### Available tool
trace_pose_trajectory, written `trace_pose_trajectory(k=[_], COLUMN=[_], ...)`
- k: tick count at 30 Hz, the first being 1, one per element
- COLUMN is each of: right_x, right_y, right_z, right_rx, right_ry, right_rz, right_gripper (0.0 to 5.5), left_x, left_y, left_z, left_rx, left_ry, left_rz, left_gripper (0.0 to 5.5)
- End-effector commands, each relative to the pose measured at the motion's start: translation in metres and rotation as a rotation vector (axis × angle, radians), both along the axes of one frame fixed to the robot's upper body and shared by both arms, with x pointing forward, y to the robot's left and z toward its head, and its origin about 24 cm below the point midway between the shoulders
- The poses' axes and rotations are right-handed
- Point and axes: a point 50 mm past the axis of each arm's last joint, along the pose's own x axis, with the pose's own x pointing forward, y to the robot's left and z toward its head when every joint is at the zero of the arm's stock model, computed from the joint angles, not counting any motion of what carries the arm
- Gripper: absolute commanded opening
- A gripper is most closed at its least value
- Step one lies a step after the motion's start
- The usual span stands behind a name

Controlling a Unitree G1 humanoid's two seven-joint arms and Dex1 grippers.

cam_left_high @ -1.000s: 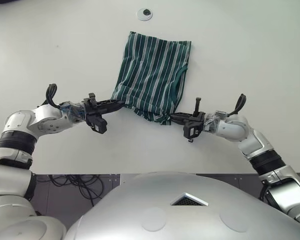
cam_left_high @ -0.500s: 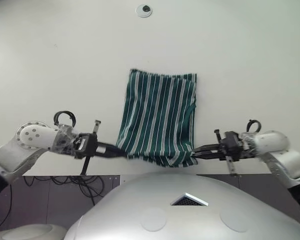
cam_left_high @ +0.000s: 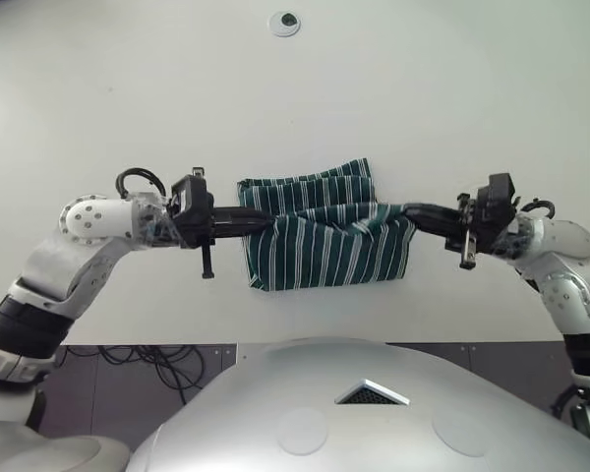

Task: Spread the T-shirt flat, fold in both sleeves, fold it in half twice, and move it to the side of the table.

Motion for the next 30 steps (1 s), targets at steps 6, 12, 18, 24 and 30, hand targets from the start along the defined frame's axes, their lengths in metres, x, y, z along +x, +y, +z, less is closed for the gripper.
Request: trace_pose_trajectory(k=[6,12,18,24,30], right_x=[0.026,0.048,0.061,0.022,-0.009], right_y=[0.013,0.008,0.003,0.074,0.127], right_z=[-0.004,-0.013,-0.004,0.007,-0.053], right_rx=[-0.045,-0.143,-0.100,-0.002,-0.253], right_ry=[-0.017,-0.054,-0.129,-0.232,-0.138], right_rz=[-0.138,-0.314,-0.452,-0.114,0.107], right_gripper=[0.00,0.71,1.31,1.31,1.31], left_x=[0.024,0.031,0.050,0.075,0.070], left_y=[0.022,0.021,0.035,0.057,0.027], left_z=[-0.014,-0.012,-0.021,-0.002,0.036], left_rx=[0.130,0.132,0.229,0.143,-0.502], left_ry=[-0.054,-0.085,-0.086,-0.285,-0.676], left_rz=[0.142,0.198,0.396,0.712,1.143], left_gripper=[0.01,0.51,0.90,0.90,0.90])
